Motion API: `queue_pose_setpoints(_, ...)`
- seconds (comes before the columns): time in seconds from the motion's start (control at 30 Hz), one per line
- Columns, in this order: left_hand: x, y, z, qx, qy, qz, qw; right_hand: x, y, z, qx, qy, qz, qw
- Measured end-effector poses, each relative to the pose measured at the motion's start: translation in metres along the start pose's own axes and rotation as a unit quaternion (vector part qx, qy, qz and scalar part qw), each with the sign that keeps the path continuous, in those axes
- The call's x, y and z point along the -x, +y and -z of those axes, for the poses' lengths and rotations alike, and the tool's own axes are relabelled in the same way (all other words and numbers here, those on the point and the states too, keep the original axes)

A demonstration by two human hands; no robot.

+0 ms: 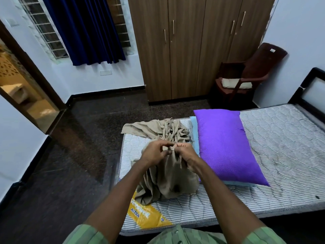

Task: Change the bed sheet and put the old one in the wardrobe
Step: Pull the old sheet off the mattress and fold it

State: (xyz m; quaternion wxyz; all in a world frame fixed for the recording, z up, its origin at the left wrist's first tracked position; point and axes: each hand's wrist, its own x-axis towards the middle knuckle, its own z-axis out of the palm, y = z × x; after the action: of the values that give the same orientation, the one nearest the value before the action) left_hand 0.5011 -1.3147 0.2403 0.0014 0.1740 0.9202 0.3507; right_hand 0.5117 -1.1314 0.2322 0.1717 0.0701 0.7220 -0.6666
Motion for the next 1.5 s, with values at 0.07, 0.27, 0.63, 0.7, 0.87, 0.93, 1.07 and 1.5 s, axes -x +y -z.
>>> queue_pose_setpoints(0.07,-0.001,-0.005,0.0,-0.007,0.03,0.04,0.999,0.003,-0.003,0.005,0.022,-0.007,0.003,1.0)
queue_pose_setpoints(0.27,0.002,-0.013,0.01,-0.017,0.145,0.149,0.978,0.002,0.001,0.013,0.115,0.061,0.054,0.99)
queue_pose_setpoints(0.63,0.0,-0.001,0.012,0.431,0.189,0.363,0.804,-0.011,0.019,-0.006,-0.379,0.335,-0.156,0.848)
queue_pose_setpoints(0.7,0.0,-0.003,0.011,0.453,0.168,0.39,0.784,-0.029,0.04,-0.02,-0.363,0.264,-0.161,0.879)
queue_pose_setpoints(0.87,-0.001,0.01,0.006,0.517,0.176,0.418,0.726,0.012,0.003,-0.054,-0.24,0.067,-0.22,0.943)
queue_pose_setpoints(0.93,-0.001,0.016,0.003,0.508,0.182,0.421,0.729,0.011,0.004,-0.064,-0.201,0.121,-0.198,0.952)
queue_pose_setpoints(1.07,0.003,0.015,-0.002,0.485,0.186,0.395,0.758,0.011,0.008,-0.082,-0.179,0.166,-0.133,0.961)
queue_pose_setpoints(1.5,0.033,0.002,-0.028,0.347,0.153,0.313,0.871,0.011,0.01,-0.096,-0.302,0.181,-0.157,0.923)
